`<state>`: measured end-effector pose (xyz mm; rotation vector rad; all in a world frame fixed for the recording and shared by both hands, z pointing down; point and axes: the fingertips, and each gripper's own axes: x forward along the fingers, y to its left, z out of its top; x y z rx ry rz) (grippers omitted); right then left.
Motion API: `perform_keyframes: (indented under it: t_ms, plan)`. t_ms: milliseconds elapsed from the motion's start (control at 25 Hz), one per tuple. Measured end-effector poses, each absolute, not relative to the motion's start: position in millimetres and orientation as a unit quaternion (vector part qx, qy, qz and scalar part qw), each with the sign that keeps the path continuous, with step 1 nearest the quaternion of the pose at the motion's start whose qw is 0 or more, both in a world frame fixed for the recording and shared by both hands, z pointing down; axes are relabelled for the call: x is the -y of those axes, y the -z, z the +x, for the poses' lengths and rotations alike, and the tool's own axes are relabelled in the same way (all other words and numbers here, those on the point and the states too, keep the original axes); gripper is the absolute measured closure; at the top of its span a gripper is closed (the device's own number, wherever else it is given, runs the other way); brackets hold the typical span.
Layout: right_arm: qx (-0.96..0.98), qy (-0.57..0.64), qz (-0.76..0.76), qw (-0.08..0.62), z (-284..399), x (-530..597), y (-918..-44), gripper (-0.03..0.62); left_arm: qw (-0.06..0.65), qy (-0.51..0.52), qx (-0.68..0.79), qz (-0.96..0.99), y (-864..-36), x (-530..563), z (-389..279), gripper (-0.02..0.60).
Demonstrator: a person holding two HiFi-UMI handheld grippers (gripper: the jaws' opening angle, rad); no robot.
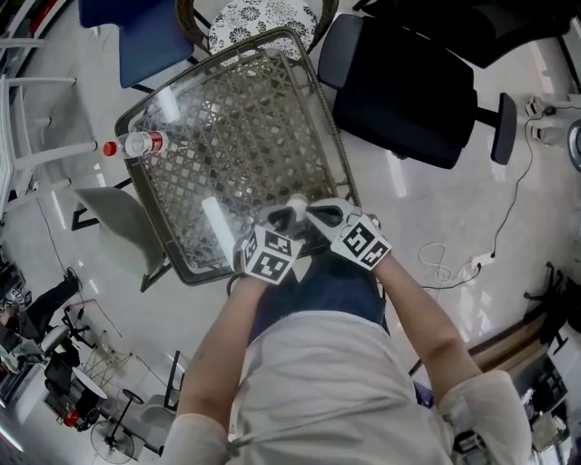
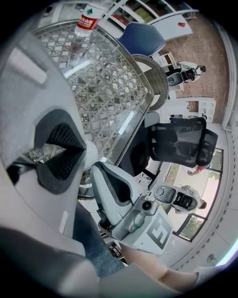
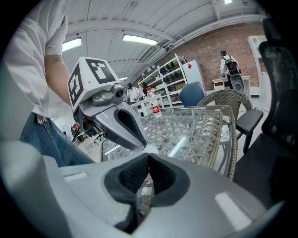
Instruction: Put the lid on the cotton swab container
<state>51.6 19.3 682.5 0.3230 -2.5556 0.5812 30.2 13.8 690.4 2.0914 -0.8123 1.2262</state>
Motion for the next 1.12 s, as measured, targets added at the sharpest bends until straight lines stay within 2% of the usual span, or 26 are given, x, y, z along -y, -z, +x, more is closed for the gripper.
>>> perform_keyframes:
  t_ms: [280,520,1120]
  plan:
    - [0.933,-0.222,0.114,0.261,52.2,-20.2,-684.4,0.591,0.296,-0.436,0.313,0.79,-691.8,-14.0,29.7,0.574]
    - [0.927,-0.231,0.135,0.263,49.8,-14.0,-672.1,0.591,0.356,-0.391,0.338,0.778,-688.9,-17.4,16.7,0.572]
    - [0.93,-0.216,0.142,0.263,-6.2,5.9,-591.8,0.591,0.33,-0.292,0.41,0.798,-597.5,-9.3,-60.2,0.574]
